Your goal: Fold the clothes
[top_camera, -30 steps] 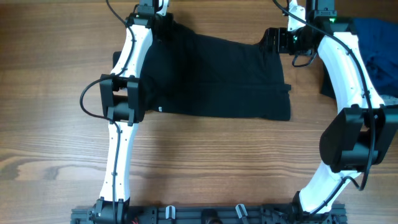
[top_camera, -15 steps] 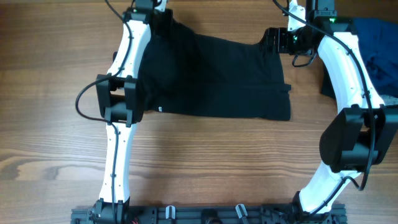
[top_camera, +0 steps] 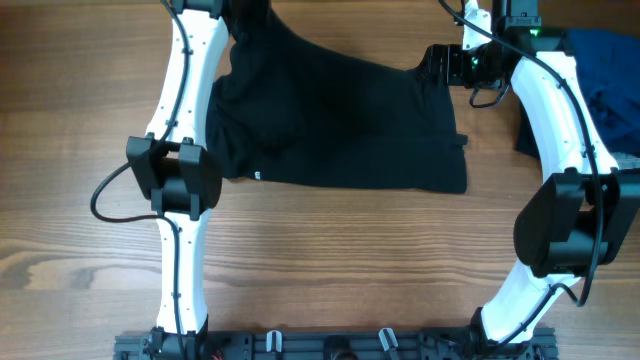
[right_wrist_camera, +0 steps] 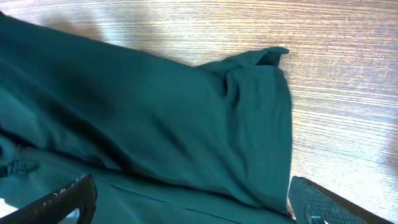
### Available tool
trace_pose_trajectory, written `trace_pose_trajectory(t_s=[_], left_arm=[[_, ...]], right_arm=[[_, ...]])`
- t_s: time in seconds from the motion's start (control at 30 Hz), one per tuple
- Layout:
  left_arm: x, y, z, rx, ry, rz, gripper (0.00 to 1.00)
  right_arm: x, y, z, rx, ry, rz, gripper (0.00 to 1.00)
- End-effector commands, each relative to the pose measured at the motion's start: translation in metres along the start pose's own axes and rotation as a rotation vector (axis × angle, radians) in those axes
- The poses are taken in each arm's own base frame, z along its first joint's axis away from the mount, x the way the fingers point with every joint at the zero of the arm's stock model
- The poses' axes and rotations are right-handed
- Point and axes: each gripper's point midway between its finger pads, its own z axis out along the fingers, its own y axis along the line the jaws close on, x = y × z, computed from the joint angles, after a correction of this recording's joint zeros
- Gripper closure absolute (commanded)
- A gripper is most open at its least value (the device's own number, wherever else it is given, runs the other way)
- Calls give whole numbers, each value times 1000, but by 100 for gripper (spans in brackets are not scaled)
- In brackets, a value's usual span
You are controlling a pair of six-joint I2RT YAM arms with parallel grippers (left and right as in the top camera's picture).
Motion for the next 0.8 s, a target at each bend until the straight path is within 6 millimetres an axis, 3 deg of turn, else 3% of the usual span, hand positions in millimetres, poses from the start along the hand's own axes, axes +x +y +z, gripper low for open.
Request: trace_pose_trajectory(t_s=[0.0, 0.17, 0.4, 0.5, 0.6, 0.67, 0.77], left_arm=[[18, 2, -11, -15, 79, 1, 96], [65, -6, -21, -3, 275, -3, 96], [109, -32, -38, 43, 471, 17, 96], [119, -43, -43, 58, 514, 32, 95], [121, -49, -45, 61, 523, 45, 55], [121, -47, -44, 47, 523, 48, 52], [120, -41, -44, 38, 522, 32, 61]], right_arm=[[-6, 7, -2, -25, -15, -30, 0], [-6, 7, -2, -25, -15, -31, 0], [-6, 7, -2, -25, -15, -30, 0], [-6, 7, -2, -25, -15, -30, 0], [-5, 7, -2, -25, -12, -29, 0], [-4, 7, -2, -25, -9, -28, 0], [-3, 7, -2, -25, -5, -27, 0]])
